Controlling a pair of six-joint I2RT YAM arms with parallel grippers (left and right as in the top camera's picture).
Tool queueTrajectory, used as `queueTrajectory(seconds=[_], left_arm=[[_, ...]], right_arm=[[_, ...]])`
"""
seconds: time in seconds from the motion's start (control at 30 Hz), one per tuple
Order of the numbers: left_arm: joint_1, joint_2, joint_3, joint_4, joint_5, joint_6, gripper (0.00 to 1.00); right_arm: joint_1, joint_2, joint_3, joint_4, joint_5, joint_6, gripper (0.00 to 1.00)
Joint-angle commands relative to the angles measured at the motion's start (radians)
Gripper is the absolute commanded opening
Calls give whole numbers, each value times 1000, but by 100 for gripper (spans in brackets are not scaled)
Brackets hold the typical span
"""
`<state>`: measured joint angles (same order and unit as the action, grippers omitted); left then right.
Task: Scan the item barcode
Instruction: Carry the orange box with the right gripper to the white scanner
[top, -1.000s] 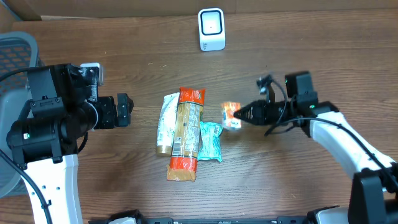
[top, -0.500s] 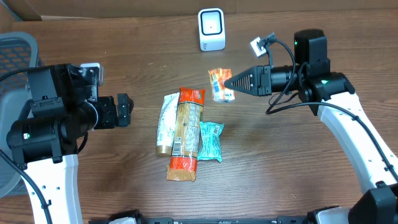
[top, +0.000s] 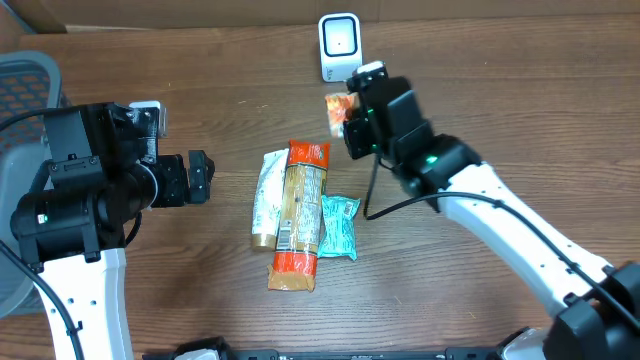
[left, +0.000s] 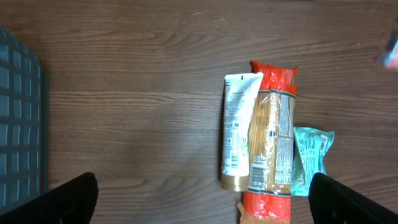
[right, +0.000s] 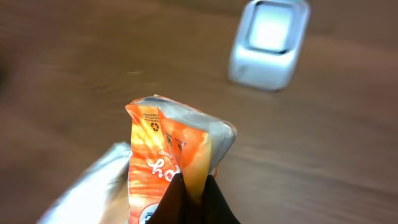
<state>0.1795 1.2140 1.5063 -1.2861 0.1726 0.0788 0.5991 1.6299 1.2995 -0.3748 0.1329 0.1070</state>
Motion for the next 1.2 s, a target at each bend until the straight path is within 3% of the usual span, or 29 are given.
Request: queueTrajectory(seconds=[0.0, 0.13, 0.37, 0.63, 0.8, 1.17], left_arm=[[5, 3, 19, 3, 11, 11, 100], [5, 3, 19, 3, 11, 11, 100], [5, 3, 19, 3, 11, 11, 100], [5, 3, 19, 3, 11, 11, 100], [5, 3, 19, 3, 11, 11, 100], [5, 3, 19, 3, 11, 11, 100]], right_arm=[[1, 32, 22, 108, 304, -165, 3], [-20, 84, 126, 127, 319, -257, 3], [-27, 248, 366, 199, 322, -543, 3], [-39, 432, 367, 496, 311, -1067, 4], [-60, 543, 367, 659, 302, -1117, 4], [-90, 688, 368, 816, 206, -1267, 4]])
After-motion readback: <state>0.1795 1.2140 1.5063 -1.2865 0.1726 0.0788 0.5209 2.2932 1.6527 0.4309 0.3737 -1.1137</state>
